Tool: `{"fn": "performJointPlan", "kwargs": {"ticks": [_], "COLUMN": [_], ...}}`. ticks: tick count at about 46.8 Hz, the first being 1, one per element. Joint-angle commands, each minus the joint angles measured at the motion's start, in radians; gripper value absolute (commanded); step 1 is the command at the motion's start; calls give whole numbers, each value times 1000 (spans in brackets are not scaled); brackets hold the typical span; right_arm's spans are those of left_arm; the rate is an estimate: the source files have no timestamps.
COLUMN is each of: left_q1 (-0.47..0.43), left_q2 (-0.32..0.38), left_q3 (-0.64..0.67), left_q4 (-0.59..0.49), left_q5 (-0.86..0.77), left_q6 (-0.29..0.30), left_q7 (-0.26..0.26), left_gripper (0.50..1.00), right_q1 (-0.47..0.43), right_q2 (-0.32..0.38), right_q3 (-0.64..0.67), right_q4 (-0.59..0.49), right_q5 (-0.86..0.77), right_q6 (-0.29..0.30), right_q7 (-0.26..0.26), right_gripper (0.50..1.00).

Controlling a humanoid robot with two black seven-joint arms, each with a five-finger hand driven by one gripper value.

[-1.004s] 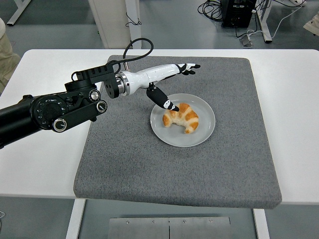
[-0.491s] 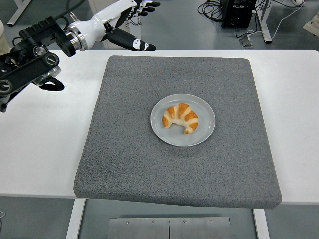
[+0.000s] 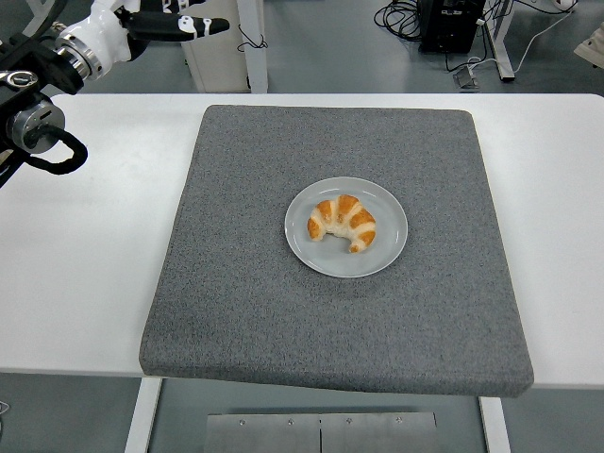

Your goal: Place the bread on the plate

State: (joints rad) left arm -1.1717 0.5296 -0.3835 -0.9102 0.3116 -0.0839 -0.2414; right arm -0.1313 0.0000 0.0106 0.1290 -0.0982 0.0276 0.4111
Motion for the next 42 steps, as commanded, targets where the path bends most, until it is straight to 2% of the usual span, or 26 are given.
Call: {"fn": "performJointPlan", "kwargs": {"ticks": [1, 7, 21, 25, 33, 42], "left_q1": [20, 53, 167, 172, 172, 172], "left_q2": [-14, -56, -140, -171, -232, -283], "left_q3": [-5, -25, -169, -173, -198, -206], "left_q4": [66, 122, 192, 252, 382, 435], "left_q5": [-66, -126, -146, -146, -151, -152], "left_q6": [1, 0, -28, -39, -117, -129], "left_q7": [-2, -4, -1, -2, -6, -15], "left_gripper": [972, 972, 972, 971, 971, 971], "right_q1": [-1, -1, -1, 1, -1, -1], "right_q2": [0, 0, 0, 0, 0, 0], "right_q3": [0, 0, 0, 2, 5, 0], "right_q4": [0, 0, 1, 12, 0, 3], "right_q5": [0, 0, 0, 0, 0, 0], "right_q6": [0, 0, 0, 5, 0, 3], "right_q7": [0, 0, 0, 0, 0, 0], "right_gripper": [1000, 1000, 1000, 1000, 1000, 1000]}}
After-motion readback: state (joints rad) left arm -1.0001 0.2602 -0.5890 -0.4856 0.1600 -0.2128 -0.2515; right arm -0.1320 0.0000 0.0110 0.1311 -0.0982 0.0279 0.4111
